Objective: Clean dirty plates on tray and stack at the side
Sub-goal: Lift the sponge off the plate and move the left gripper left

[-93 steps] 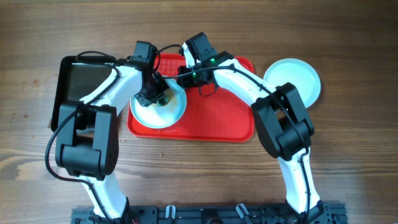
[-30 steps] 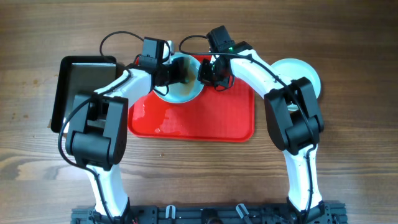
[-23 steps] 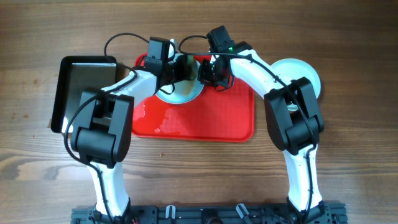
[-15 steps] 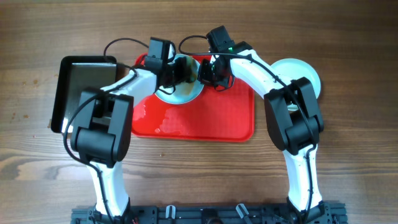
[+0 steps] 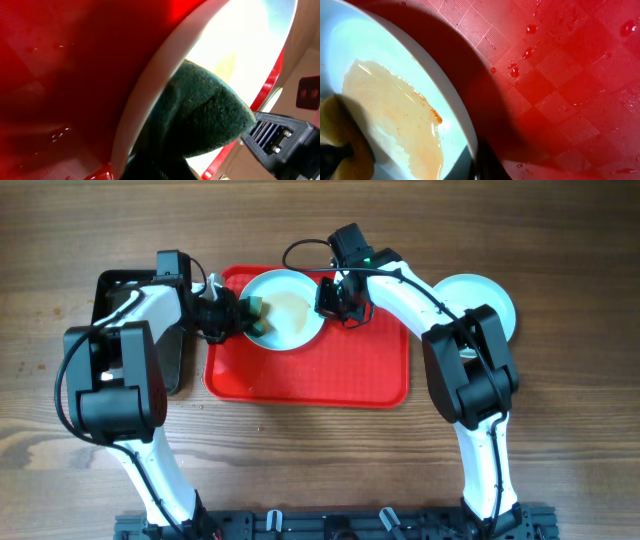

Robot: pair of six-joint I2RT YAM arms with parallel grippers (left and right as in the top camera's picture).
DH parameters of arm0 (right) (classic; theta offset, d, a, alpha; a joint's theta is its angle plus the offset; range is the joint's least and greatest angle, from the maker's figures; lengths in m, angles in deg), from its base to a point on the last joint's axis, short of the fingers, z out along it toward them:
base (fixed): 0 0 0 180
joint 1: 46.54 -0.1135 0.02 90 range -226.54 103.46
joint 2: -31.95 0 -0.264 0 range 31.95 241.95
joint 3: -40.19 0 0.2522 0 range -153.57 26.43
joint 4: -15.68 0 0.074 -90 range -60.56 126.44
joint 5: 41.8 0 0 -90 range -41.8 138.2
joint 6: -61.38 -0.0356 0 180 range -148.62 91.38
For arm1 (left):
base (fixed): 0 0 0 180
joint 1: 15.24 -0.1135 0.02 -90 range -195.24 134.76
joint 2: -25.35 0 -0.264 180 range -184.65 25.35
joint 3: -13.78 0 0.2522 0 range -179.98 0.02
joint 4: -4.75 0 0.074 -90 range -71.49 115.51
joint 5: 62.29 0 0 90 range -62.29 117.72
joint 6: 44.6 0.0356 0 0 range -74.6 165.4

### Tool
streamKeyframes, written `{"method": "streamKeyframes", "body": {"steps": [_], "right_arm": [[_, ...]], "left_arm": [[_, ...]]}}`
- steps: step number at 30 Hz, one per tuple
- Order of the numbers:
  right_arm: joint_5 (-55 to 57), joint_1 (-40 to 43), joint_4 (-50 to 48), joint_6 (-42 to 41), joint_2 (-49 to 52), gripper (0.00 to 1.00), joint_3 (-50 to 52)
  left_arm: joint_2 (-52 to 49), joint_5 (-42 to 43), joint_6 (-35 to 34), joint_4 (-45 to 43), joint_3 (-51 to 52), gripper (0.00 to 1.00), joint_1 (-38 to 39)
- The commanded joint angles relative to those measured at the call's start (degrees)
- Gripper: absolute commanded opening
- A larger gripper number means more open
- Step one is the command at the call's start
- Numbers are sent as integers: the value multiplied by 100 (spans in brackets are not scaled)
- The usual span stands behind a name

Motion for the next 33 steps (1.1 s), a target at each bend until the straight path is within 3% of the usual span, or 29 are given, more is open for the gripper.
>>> {"method": "streamKeyframes", "body": {"steps": [1, 2, 6, 9, 14, 22, 28, 33], "right_arm": [[264, 48, 46, 48, 249, 14, 101], [267, 48, 46, 90, 249, 20, 101], [269, 48, -9, 157, 249, 22, 101], [282, 48, -42, 170, 249, 19, 101], [424, 46, -37, 173, 251, 4, 101], [393, 48, 2, 315, 229, 4, 98], [498, 74, 109, 787, -221, 4, 98], [1545, 72, 590, 1010, -925, 4, 98]], "left_arm": [[420, -474, 181, 70, -13, 4, 50], [616, -601, 179, 83, -68, 4, 87], [1414, -874, 173, 90, -177, 4, 155], [1770, -1126, 175, 247, -177, 4, 155], [1928, -2452, 243, 970, -177, 4, 155], [1928, -4258, 472, 1655, -177, 4, 153], [1928, -4352, 472, 1711, -177, 4, 153], [1928, -4350, 470, 1716, -177, 4, 153]]}}
